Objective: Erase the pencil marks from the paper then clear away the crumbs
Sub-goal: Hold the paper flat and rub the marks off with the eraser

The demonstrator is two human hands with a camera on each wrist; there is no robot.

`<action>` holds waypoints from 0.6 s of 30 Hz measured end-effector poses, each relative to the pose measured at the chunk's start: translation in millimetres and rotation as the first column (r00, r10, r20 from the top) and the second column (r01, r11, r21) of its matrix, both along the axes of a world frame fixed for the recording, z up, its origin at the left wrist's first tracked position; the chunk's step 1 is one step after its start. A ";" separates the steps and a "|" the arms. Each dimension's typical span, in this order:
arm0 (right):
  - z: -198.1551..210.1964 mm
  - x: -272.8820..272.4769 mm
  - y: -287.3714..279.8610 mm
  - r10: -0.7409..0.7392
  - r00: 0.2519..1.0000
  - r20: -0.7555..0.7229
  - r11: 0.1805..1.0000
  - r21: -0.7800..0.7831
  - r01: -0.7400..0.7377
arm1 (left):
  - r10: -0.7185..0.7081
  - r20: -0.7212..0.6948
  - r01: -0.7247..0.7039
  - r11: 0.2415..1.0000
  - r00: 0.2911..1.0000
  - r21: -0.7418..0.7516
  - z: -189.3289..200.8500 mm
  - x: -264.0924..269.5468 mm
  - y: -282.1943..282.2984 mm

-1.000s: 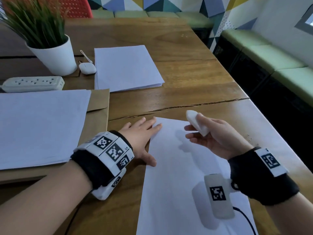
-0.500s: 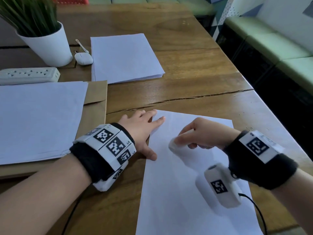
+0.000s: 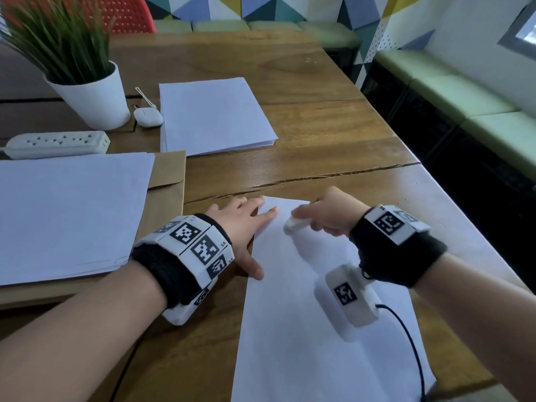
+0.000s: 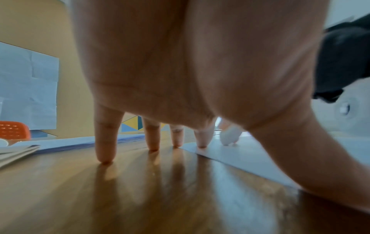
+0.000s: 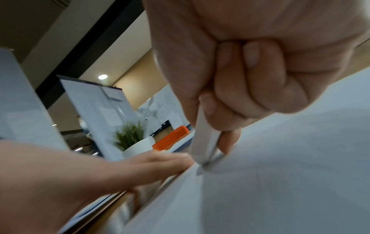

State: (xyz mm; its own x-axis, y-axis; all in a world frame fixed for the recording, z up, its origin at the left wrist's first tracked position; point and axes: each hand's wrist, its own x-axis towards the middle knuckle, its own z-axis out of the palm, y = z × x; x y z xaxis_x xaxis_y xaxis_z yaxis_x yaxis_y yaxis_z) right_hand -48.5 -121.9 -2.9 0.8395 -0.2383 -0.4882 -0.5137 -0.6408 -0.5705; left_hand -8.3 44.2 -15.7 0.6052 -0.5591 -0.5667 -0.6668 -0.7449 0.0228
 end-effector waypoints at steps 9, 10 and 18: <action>-4.3 -11.7 14.0 0.035 0.995 -0.097 0.999 -0.036 -0.039 | 0.018 -0.018 -0.017 1.000 1.000 0.026 2.8 -1.1 -0.6; -4.4 -9.6 11.0 -0.016 0.998 -0.067 1.000 0.010 0.017 | 0.021 -0.018 -0.020 0.999 1.000 0.026 3.4 -1.4 -0.9; -5.9 -15.2 -21.7 -0.571 0.816 0.091 0.760 0.434 0.484 | 0.112 -0.005 -0.113 0.993 0.994 -0.035 8.4 -11.8 -1.4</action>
State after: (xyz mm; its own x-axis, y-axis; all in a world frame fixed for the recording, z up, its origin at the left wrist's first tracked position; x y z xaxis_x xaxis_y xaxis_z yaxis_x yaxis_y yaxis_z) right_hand -63.7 -143.6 -8.8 0.7244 -0.5095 -0.4645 -0.5480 -0.0167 -0.8363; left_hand -20.1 42.8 -7.3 0.6640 -0.5070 -0.5497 -0.5787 -0.8139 0.0517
